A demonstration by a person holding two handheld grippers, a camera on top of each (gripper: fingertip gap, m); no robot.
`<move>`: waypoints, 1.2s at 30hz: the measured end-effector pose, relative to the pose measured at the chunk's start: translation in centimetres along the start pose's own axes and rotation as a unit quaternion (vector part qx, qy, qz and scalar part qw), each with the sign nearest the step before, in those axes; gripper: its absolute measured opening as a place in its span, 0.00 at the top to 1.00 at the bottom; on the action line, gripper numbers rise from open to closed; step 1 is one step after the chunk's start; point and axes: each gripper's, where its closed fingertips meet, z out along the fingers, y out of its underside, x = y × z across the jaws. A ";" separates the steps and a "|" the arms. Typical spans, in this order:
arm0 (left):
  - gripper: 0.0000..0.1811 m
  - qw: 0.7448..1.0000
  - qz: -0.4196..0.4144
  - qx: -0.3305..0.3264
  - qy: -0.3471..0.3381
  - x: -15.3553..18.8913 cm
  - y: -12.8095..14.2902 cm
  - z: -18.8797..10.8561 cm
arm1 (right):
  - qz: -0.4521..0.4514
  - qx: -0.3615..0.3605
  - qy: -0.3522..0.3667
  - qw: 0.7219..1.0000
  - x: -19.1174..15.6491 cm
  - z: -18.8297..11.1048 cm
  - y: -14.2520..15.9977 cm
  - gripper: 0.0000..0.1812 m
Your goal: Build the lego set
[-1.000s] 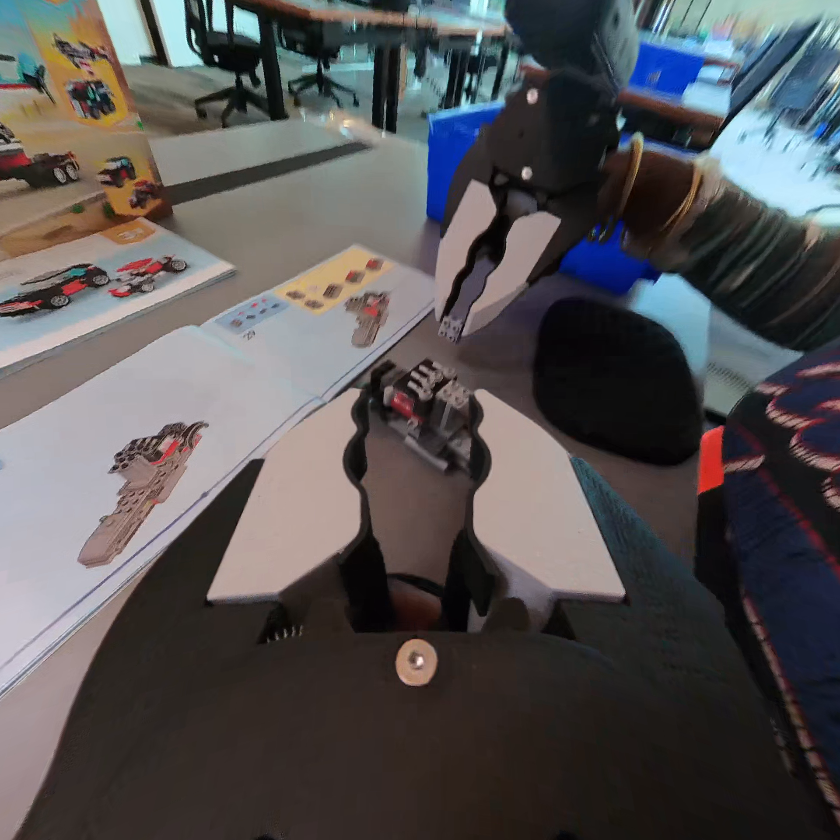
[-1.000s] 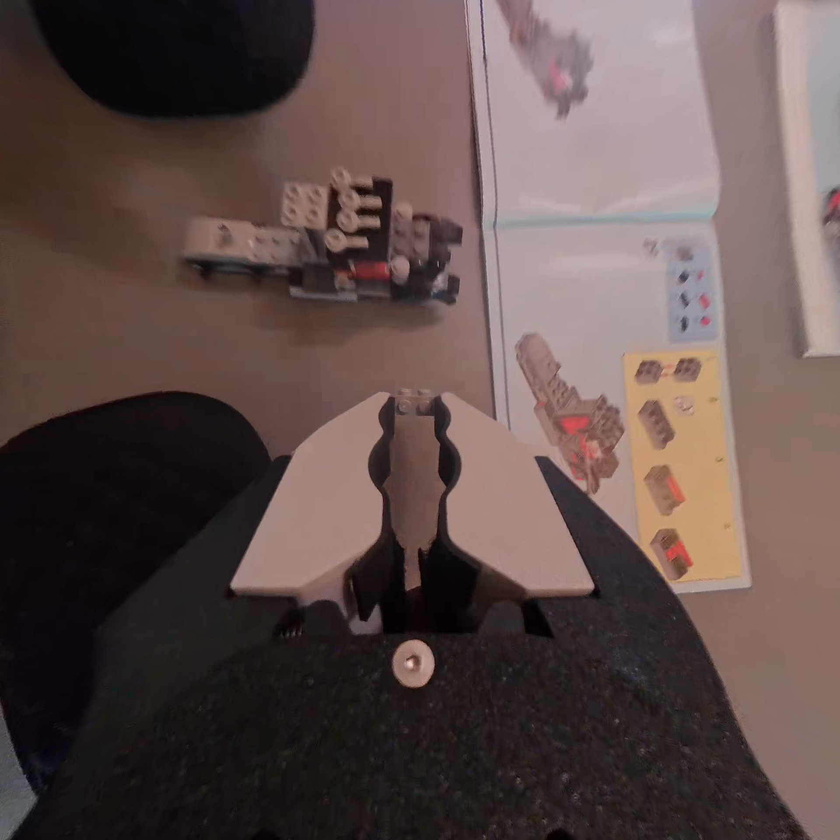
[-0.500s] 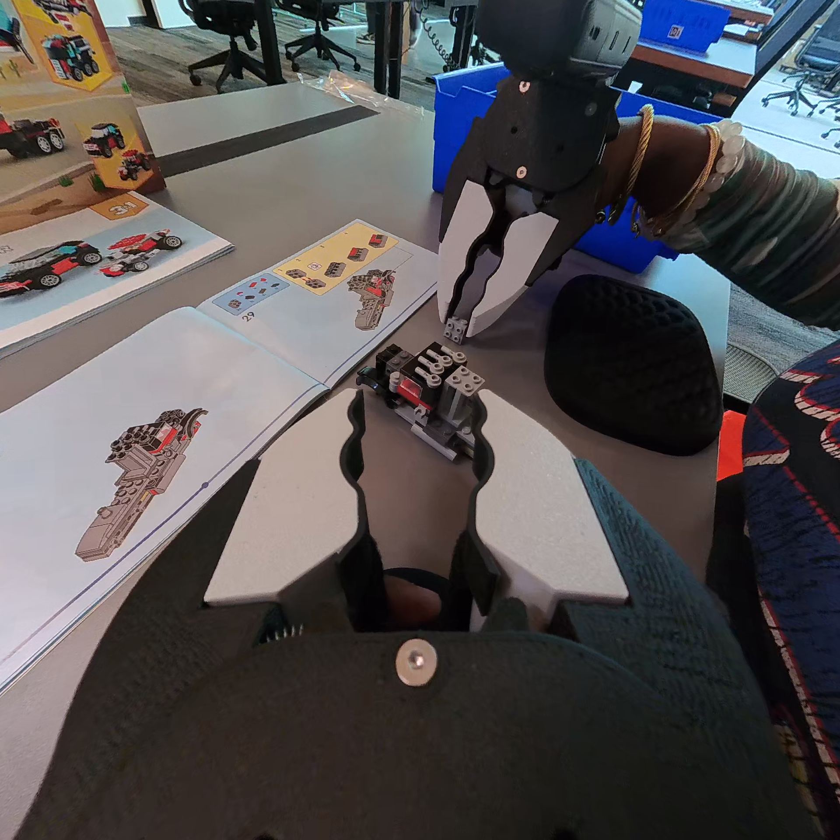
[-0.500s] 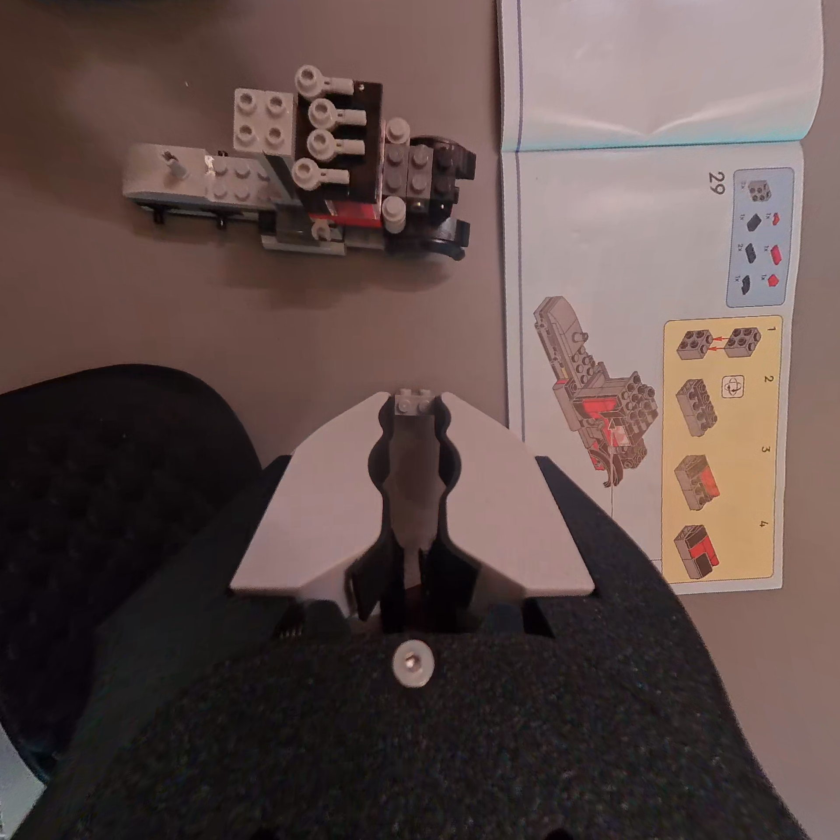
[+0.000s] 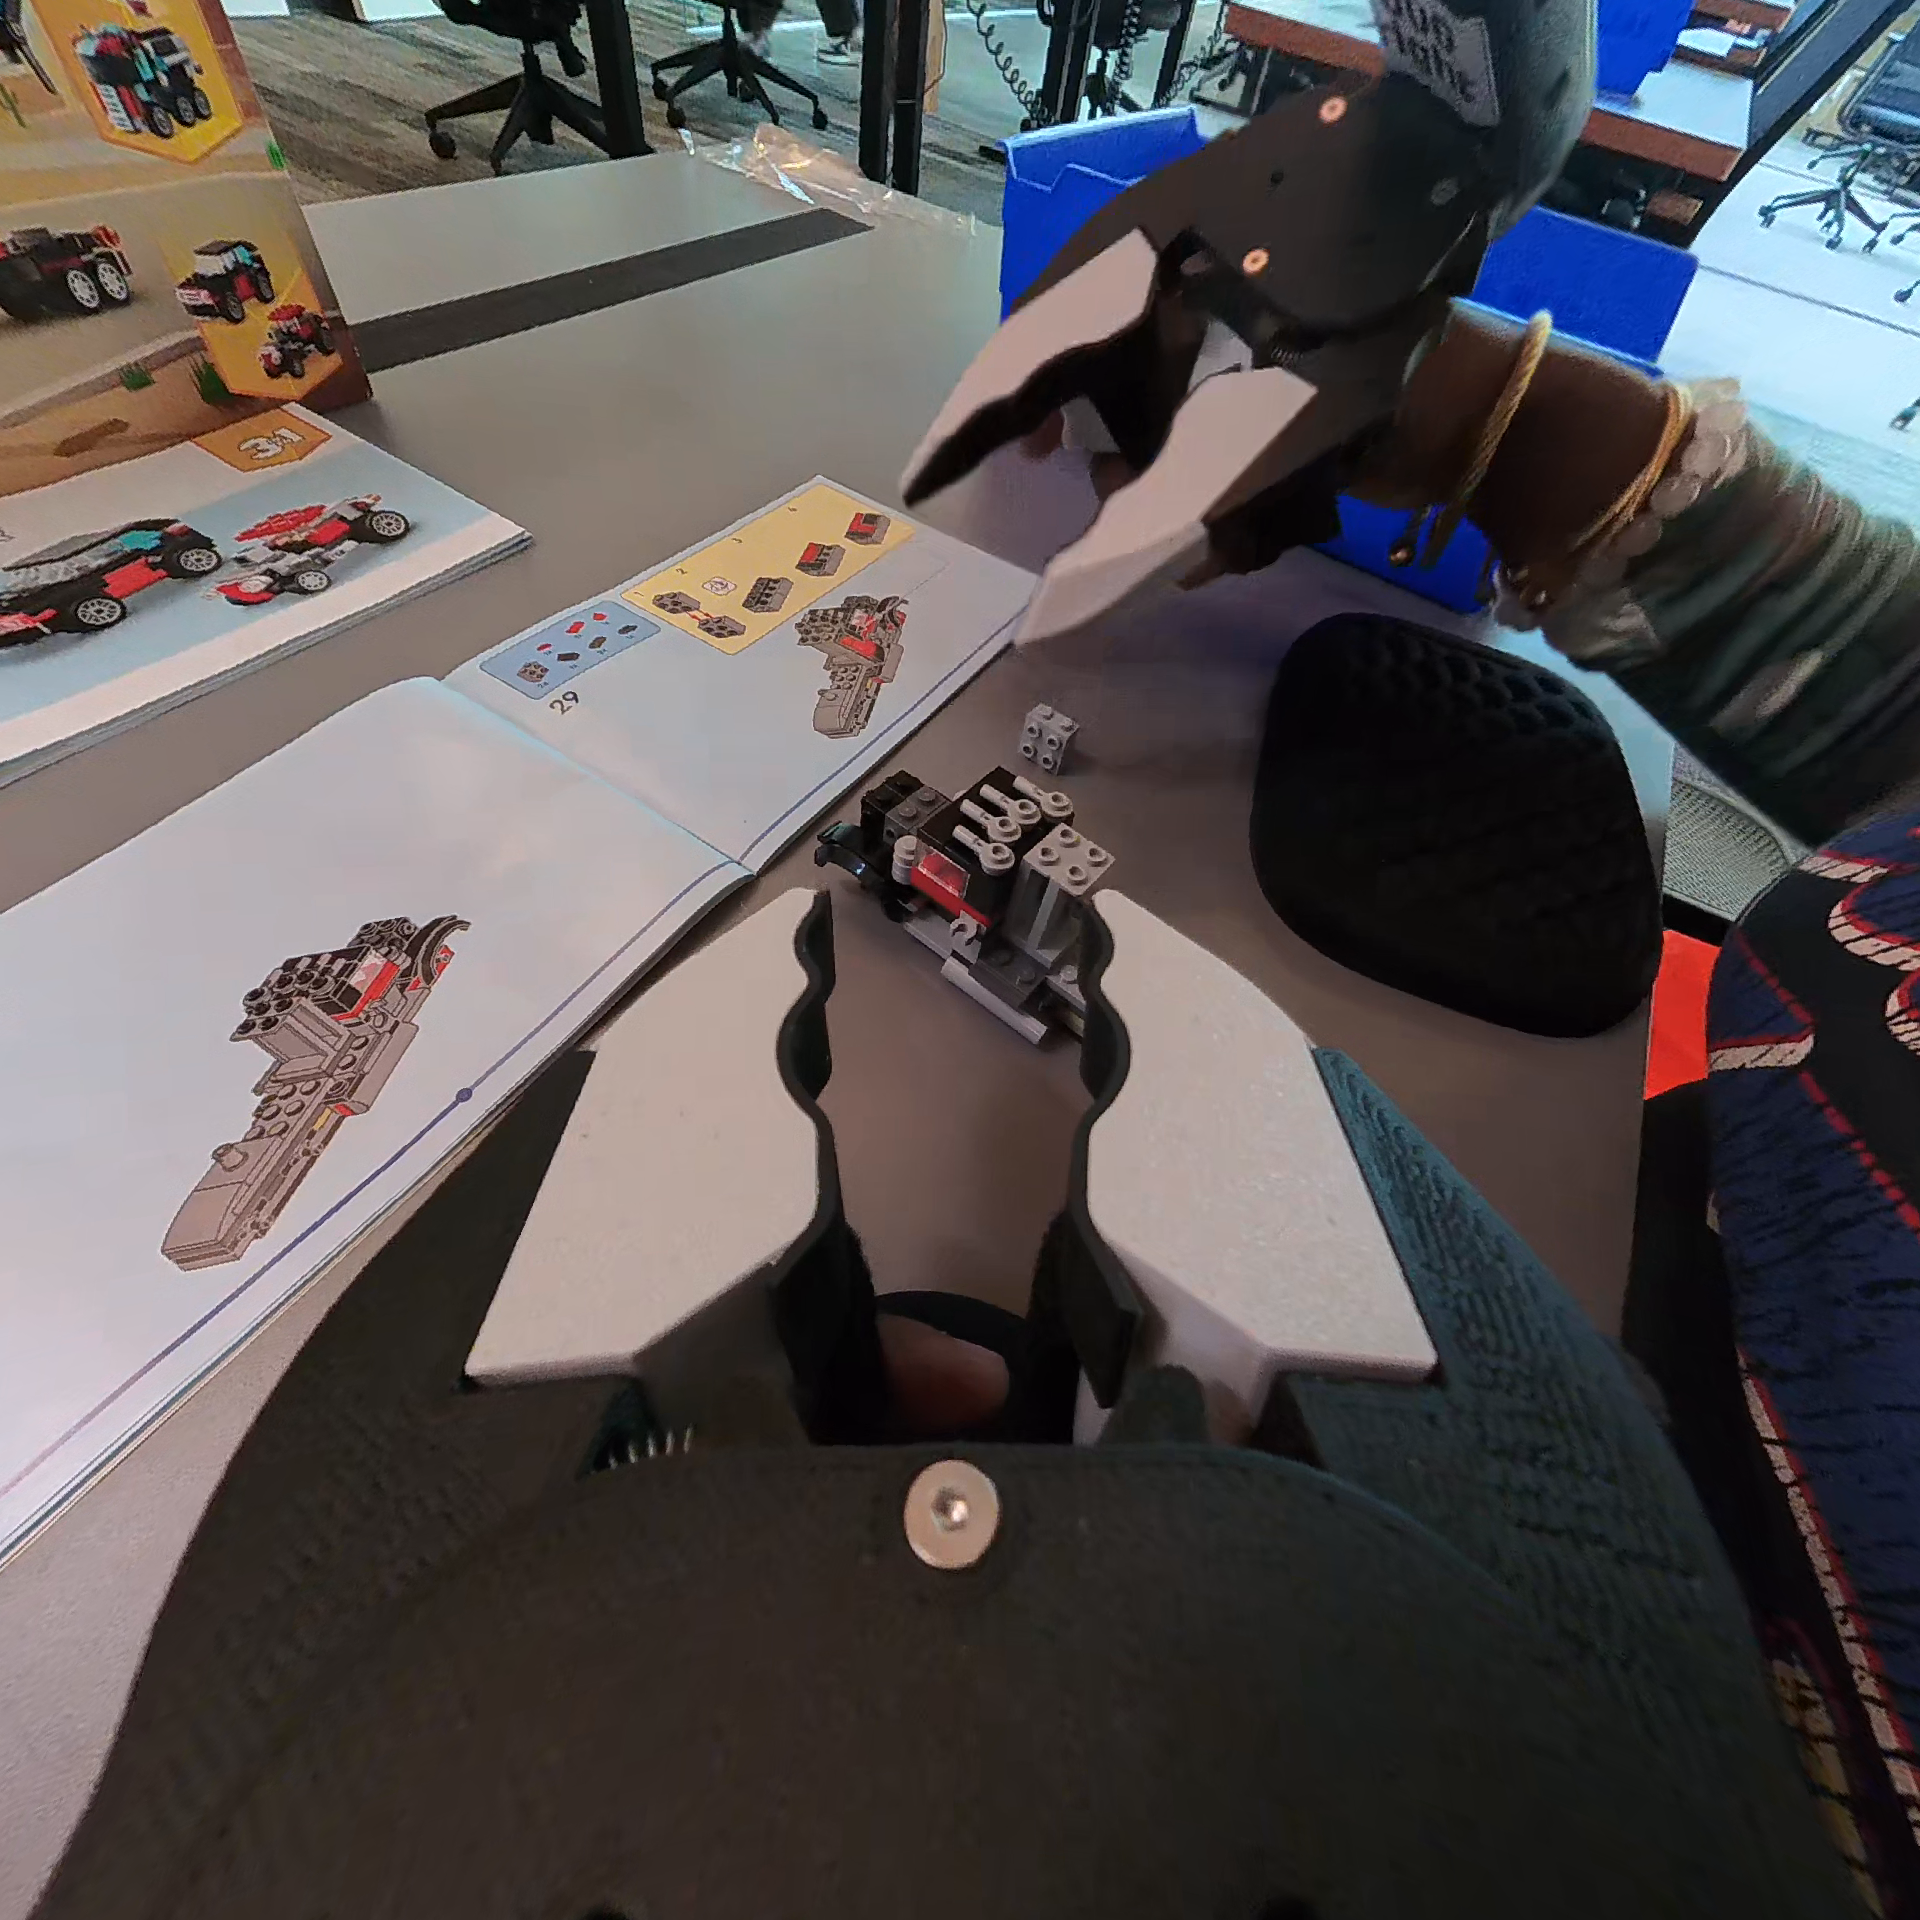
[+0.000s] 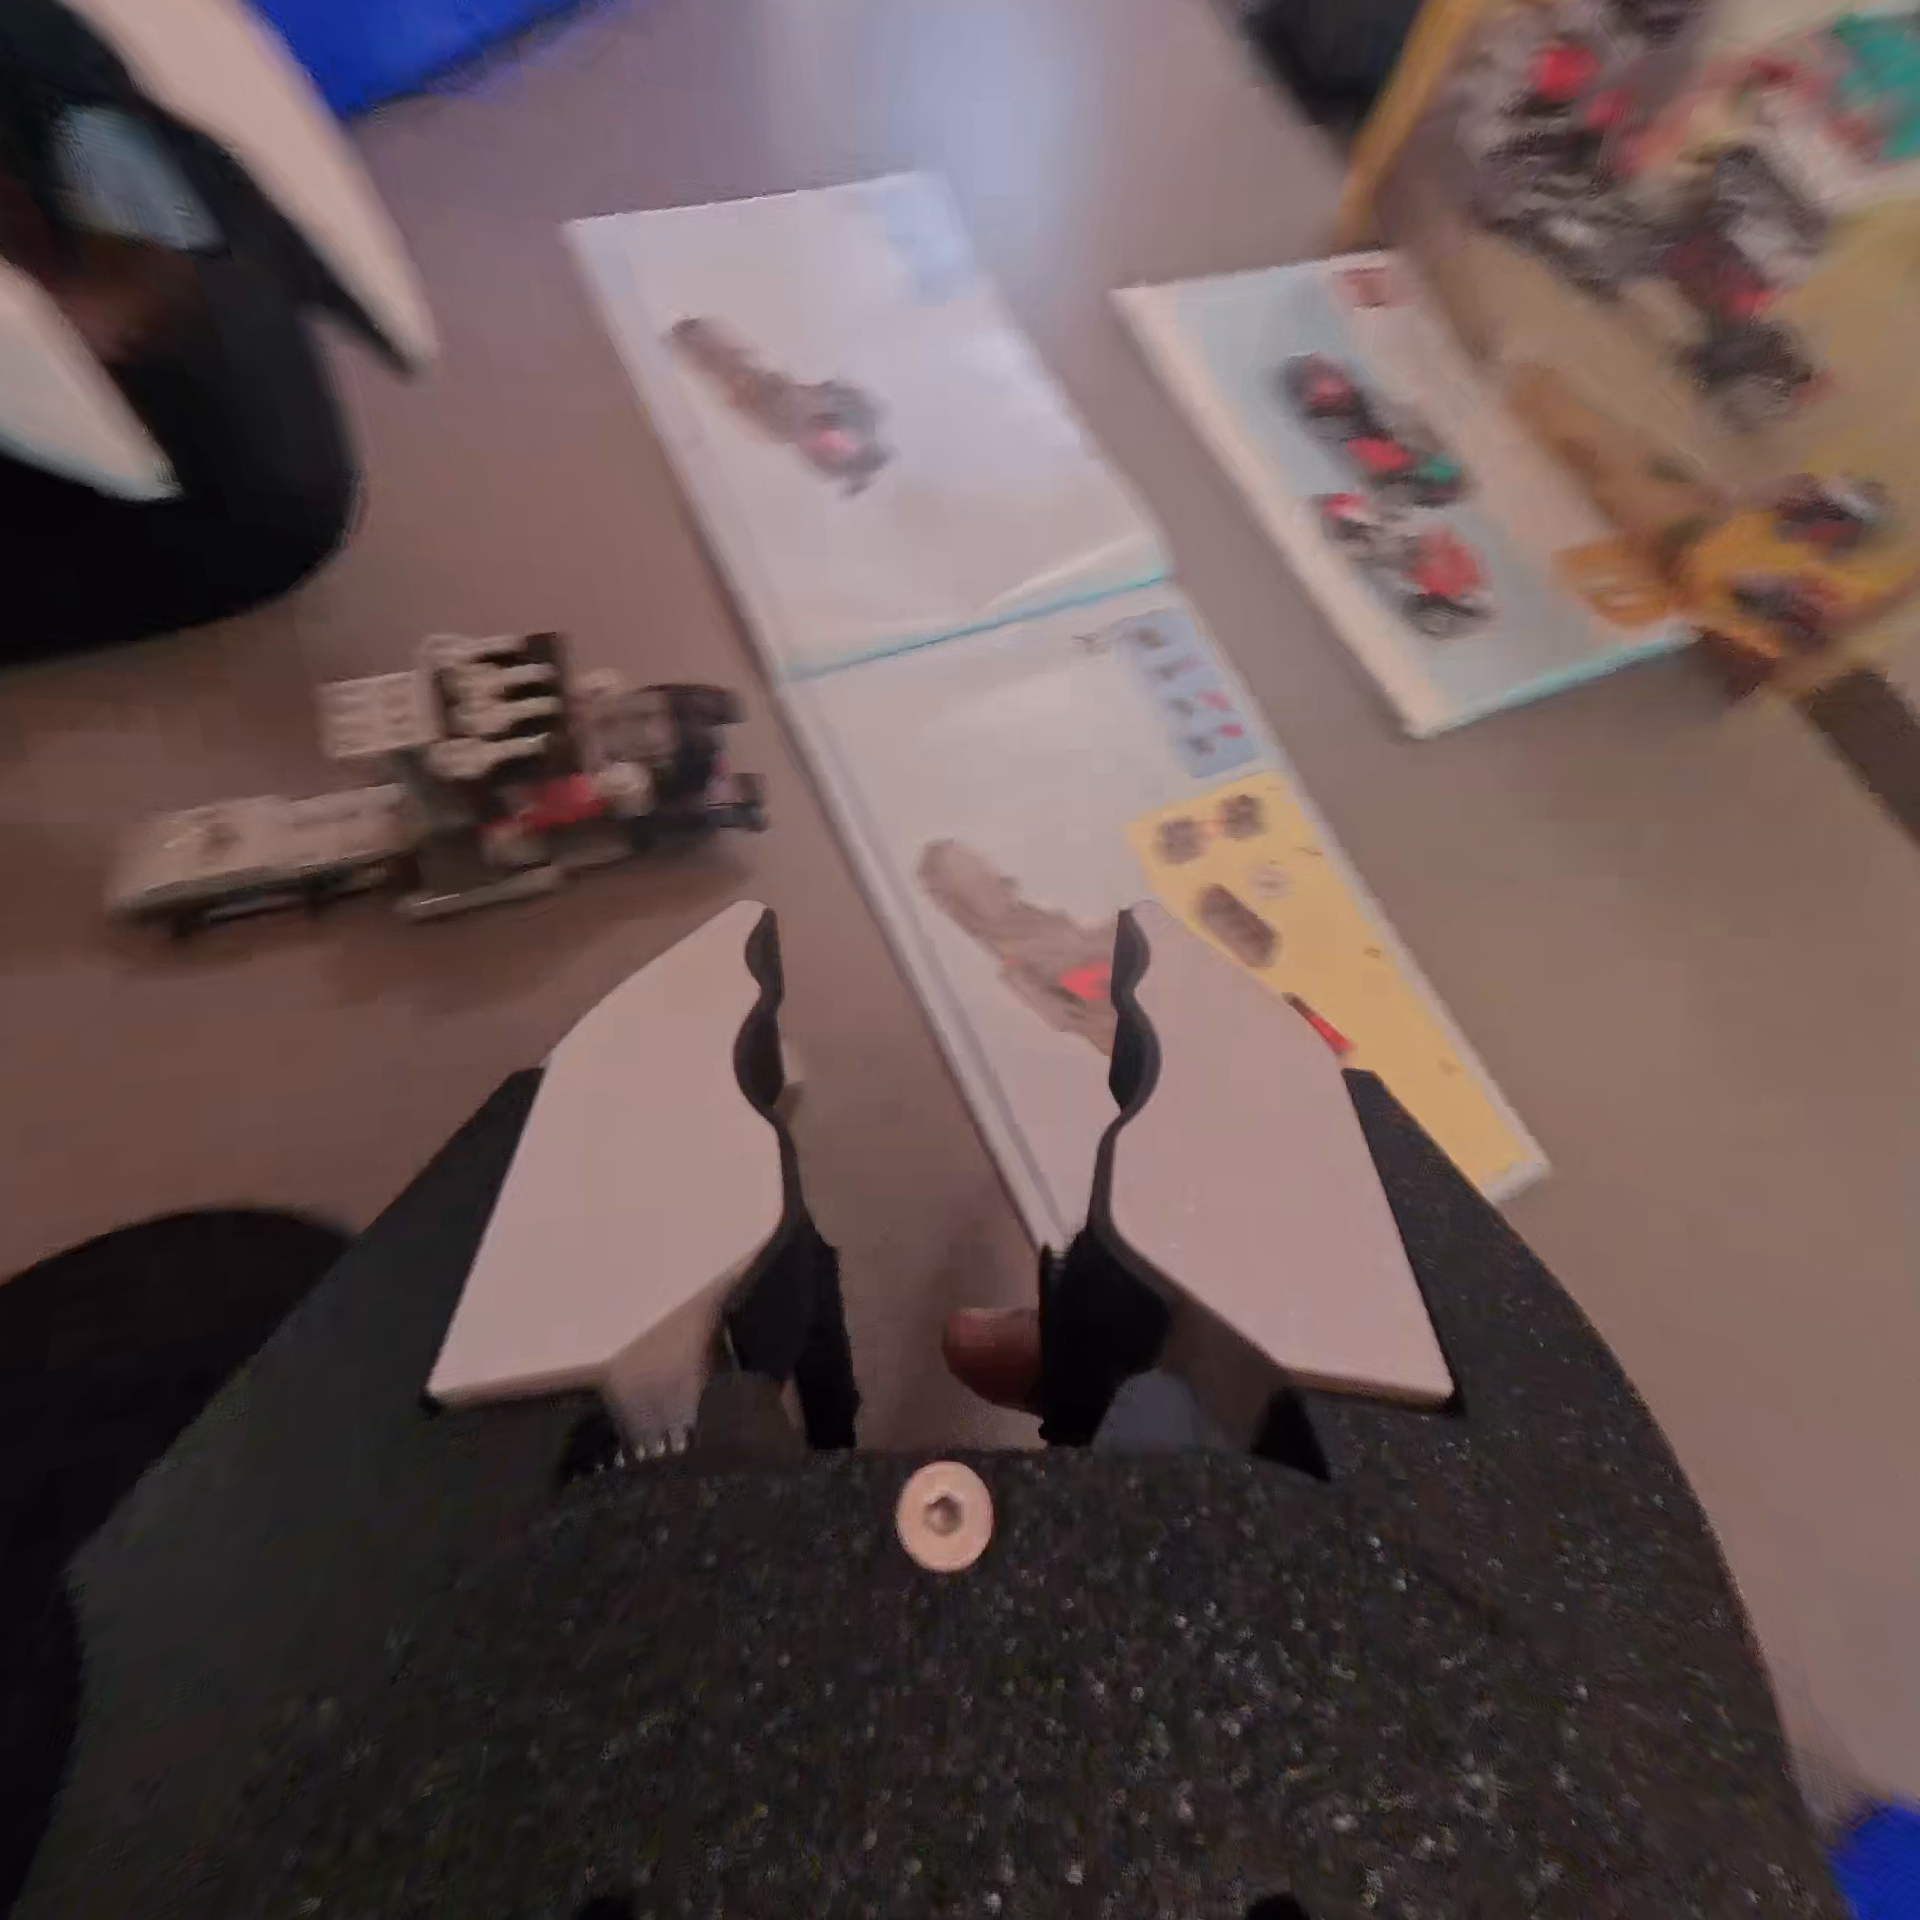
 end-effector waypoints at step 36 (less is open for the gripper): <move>0.72 0.820 0.013 -0.366 -0.440 -10.7 3.5 -21.1 | 0.111 -0.101 0.227 0.962 6.9 -1.7 6.3 0.59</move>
